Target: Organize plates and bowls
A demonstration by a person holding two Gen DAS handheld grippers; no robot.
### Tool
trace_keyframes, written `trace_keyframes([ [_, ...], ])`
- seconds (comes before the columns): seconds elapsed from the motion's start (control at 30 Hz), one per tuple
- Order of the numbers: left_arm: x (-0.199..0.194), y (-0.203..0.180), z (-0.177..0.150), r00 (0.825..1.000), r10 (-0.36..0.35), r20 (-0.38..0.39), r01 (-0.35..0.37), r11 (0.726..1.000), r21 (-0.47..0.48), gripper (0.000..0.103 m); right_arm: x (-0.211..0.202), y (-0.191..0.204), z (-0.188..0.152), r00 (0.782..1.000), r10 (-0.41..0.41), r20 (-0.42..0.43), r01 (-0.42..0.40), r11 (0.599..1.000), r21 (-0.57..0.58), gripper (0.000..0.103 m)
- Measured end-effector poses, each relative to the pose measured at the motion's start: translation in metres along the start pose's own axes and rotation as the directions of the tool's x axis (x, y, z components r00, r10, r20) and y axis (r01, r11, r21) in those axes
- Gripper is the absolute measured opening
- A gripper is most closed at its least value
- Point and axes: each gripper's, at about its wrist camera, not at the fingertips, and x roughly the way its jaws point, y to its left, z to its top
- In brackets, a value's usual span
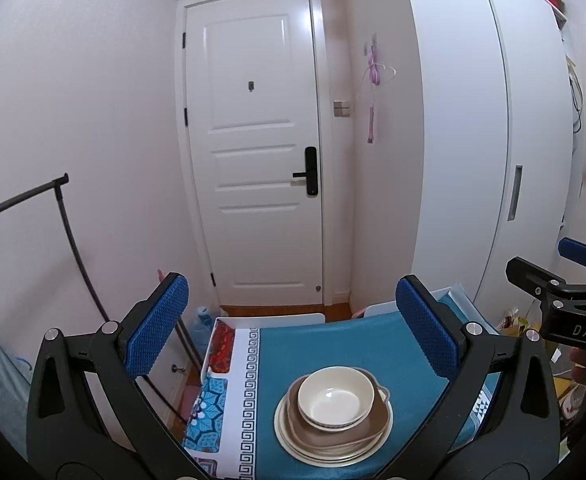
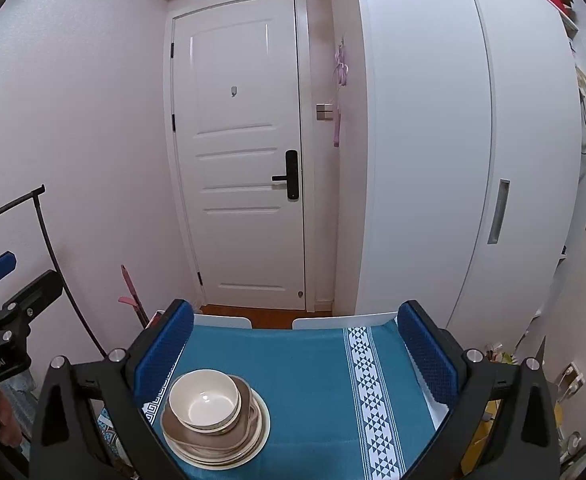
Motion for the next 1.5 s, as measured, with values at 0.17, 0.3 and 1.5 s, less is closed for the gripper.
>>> trace_keyframes([
  [0.17,0.003,-0.001,0.002,1.0,-0.001,0.006,0.001,1.0,-0.001,0.103,0.0,0.001,0.001,1.0,-0.014,0.009,0.014,1.0,-0.011,0.102],
  [0.3,0.003,-0.002,0.001,1.0,-0.001,0.01,0.001,1.0,-0.004,0.103,0.001,0.001,0.001,1.0,-0.015,0.012,0.015,1.0,-0.014,0.102],
  [1.5,0.021,-0.004,0.001,1.0,0.011,-0.018,-0.011,1.0,-0.023,0.103,0.015,0.004,0.006,1.0,-0.019,0.007,0.019,1.0,-0.009,0.102],
])
